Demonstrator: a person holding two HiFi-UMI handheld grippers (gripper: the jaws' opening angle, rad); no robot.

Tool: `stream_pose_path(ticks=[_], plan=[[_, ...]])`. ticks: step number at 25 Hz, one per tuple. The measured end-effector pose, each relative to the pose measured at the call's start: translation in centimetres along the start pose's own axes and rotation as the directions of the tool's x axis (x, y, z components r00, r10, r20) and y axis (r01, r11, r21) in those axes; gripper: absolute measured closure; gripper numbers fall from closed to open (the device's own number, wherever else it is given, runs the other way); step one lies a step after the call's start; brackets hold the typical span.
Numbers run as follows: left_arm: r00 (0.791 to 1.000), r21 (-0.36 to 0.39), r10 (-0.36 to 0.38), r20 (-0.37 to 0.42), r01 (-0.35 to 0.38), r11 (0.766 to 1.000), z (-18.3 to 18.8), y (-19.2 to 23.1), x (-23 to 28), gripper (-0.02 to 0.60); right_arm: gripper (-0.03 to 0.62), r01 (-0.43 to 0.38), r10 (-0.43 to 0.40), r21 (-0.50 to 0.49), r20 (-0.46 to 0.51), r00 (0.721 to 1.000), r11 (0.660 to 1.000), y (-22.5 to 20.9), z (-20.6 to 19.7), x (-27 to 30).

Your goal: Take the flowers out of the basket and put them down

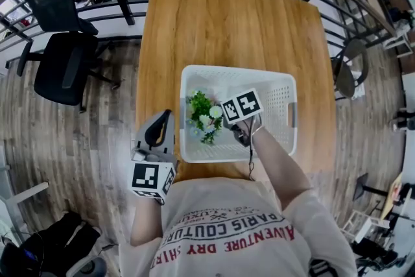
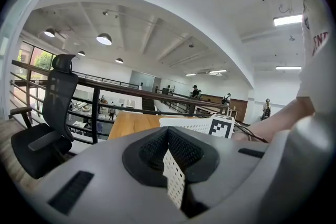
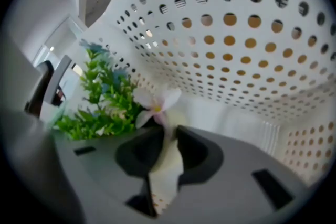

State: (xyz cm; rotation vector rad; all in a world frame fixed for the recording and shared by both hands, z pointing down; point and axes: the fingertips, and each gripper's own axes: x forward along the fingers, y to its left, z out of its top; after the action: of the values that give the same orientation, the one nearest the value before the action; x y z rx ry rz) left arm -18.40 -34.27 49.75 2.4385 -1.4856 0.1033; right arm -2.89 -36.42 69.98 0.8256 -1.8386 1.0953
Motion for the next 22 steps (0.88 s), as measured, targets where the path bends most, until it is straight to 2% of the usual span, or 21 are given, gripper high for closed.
stream_pose_path(ticks=[7,11,16,22], plan=[[1.000,0.038,-0.010,-0.024,0.011,0.999,0.3,-1.0,-0.6,0.555,0.505,0.013,-0.015,-0.066,-0.020,1.000,0.998,0.4,-0.2,0.0],[1.000,0.082,-0.008,-0.030,0.010,0.997,1.3,-2.5,-1.1,0.555,0.507,0.020,-0.020,-0.088,0.009,1.000,0.996,0.1,0.1,-1.4],[1.000,0.097,0.019,-0.005,-0.019,0.995,2.4,-4.9,-1.3,0.555,0.507,0.032,-0.019,-0.148,0.090,0.996,0.988,-0.3,0.9,-5.6],[0.999,0.099,0.026,0.033,-0.029,0.995,3.1,-11.1,0.0,0.555,0.507,0.043,0.001,-0.288,0.150,0.989,0.957,-0.5,0.4,-12.2]])
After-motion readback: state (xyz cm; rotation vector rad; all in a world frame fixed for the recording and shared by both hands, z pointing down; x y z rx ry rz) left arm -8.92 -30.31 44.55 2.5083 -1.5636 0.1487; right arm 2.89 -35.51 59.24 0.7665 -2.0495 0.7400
